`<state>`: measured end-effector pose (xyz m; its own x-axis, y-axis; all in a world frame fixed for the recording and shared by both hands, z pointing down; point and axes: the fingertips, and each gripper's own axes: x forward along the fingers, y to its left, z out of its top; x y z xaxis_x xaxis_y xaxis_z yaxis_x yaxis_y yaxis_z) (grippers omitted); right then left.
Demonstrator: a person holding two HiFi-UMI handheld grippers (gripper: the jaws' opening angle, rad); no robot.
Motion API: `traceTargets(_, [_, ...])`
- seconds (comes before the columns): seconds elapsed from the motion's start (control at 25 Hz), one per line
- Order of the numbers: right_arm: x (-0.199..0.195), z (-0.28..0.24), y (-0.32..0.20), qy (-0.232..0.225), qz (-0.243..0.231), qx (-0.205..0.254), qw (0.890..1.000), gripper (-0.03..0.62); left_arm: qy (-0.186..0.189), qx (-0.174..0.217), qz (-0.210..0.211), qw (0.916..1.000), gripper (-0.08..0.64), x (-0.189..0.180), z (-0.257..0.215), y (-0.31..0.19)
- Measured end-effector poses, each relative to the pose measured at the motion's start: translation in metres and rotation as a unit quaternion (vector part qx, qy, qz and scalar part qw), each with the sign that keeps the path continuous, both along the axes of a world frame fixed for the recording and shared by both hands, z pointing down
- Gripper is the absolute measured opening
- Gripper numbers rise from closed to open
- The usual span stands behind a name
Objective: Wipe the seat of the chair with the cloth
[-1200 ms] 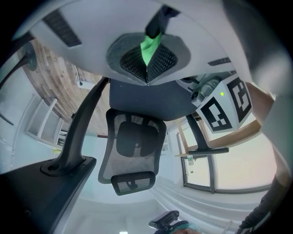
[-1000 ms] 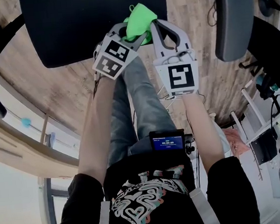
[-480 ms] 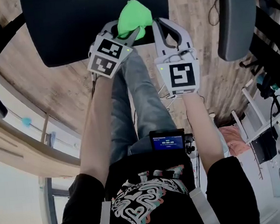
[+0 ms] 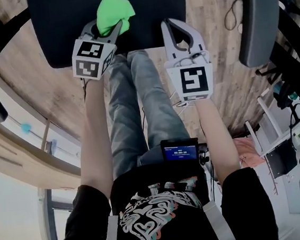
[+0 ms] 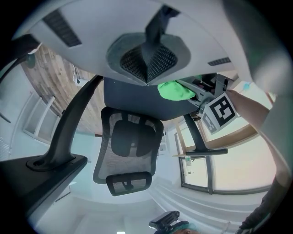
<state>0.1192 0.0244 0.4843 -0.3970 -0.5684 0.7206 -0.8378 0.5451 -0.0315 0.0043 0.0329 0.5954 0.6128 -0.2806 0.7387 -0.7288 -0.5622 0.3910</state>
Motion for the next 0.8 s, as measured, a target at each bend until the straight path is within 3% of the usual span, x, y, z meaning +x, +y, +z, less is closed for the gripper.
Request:
traceTargets(0.56, [-0.012,0.0,0.002,0.003,-0.019,0.003,1.0,0.003,-0.075,0.011,-0.101,0.992,0.107,-0.124,0.004,-0.012])
traceTargets(0.8, [-0.011,0.0,0.003,-0.001,-0.018,0.004,1.0,0.003,-0.101,0.016,-0.13,0.9862,0.107,-0.153,0.004,-0.012])
